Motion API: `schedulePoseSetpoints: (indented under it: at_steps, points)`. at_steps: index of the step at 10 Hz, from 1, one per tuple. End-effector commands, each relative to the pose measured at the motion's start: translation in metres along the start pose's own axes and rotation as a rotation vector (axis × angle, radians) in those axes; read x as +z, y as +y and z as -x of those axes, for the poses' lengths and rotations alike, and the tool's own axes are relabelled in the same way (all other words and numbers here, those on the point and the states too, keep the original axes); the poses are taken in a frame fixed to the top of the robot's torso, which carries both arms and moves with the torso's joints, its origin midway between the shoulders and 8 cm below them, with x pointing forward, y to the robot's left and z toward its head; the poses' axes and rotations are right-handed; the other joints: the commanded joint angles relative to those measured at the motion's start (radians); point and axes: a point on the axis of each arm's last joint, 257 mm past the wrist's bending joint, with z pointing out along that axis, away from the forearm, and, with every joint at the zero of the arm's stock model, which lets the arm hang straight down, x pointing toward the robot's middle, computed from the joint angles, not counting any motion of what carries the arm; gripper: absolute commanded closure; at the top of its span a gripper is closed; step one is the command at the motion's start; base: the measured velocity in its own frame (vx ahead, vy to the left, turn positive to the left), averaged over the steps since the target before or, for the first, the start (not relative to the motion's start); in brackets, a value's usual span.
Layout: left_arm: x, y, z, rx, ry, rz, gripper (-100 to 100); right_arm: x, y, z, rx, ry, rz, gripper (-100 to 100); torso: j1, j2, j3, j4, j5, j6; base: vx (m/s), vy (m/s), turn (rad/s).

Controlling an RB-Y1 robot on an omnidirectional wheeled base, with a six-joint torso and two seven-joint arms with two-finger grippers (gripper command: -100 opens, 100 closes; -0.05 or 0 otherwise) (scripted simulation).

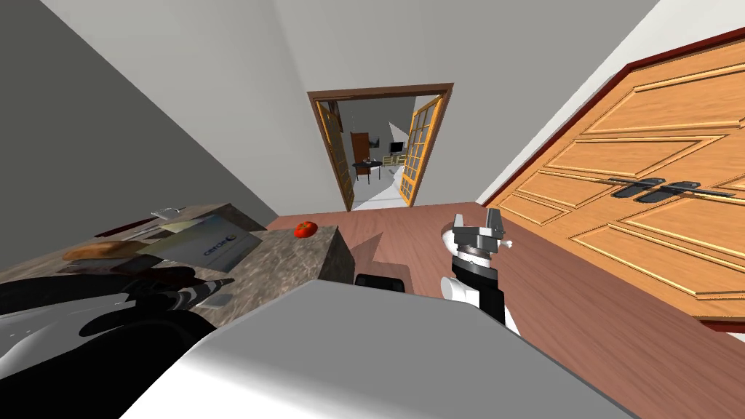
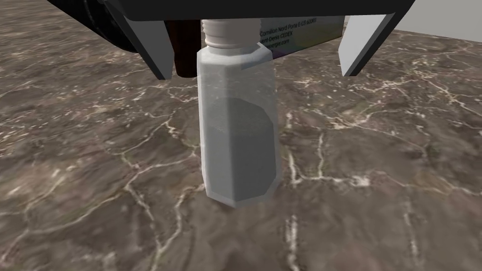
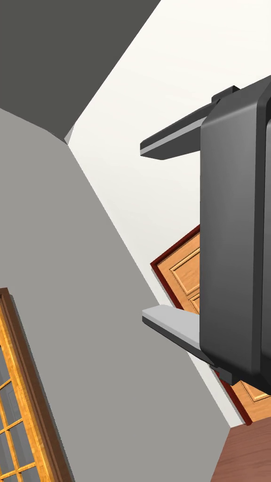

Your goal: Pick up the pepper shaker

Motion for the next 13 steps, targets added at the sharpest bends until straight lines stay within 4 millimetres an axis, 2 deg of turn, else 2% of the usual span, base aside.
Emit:
schedulePoseSetpoints:
  at_steps: [1, 5, 6, 7, 10, 11, 12, 13]
  points:
    - [0.0, 0.0, 0.0, 0.0, 0.0, 0.0, 100, 0.0, 0.0, 0.0, 0.0, 0.0, 0.0, 0, 0.0, 0.0, 0.0, 0.0, 0.0, 0.0, -0.011, -0.002, 0.015]
    - [0.0, 0.0, 0.001, 0.0, -0.001, 0.0, 100, 0.0, 0.0, 0.0, 0.0, 0.0, 0.0, 0, 0.001, -0.005, -0.003, -0.002, 0.001, 0.0, -0.002, 0.0, 0.001]
    - [0.0, 0.0, 0.001, 0.001, -0.001, 0.0, 0, 0.0, 0.0, 0.0, 0.0, 0.0, 0.0, 0, 0.001, -0.005, -0.003, -0.002, 0.001, 0.0, 0.0, 0.0, 0.0]
    - [-0.002, -0.005, 0.002, 0.017, 0.001, -0.012, 100, 0.0, 0.0, 0.0, 0.0, 0.0, 0.0, 0, 0.001, -0.005, -0.003, -0.002, 0.001, 0.0, 0.049, 0.02, 0.249]
    - [-0.005, -0.029, 0.015, 0.103, 0.002, -0.065, 100, 0.0, 0.0, 0.0, 0.0, 0.0, 0.0, 0, 0.002, -0.011, -0.006, -0.003, 0.001, -0.003, 0.129, 0.001, 0.374]
    - [-0.005, -0.029, 0.015, 0.103, 0.002, -0.065, 100, 0.0, 0.0, 0.0, -0.001, 0.0, 0.0, 0, -0.001, -0.014, -0.008, -0.003, 0.001, -0.002, 0.139, -0.034, 0.14]
    - [-0.007, -0.038, 0.02, 0.138, 0.002, -0.086, 100, 0.0, 0.0, 0.0, 0.0, 0.0, 0.0, 0, -0.001, -0.015, -0.009, -0.004, 0.0, 0.002, 0.102, -0.003, 0.311]
    - [-0.007, -0.038, 0.02, 0.138, 0.002, -0.086, 100, 0.0, 0.0, 0.0, 0.0, 0.0, 0.0, 0, 0.007, -0.012, -0.003, 0.005, 0.012, -0.003, 0.082, -0.012, 0.031]
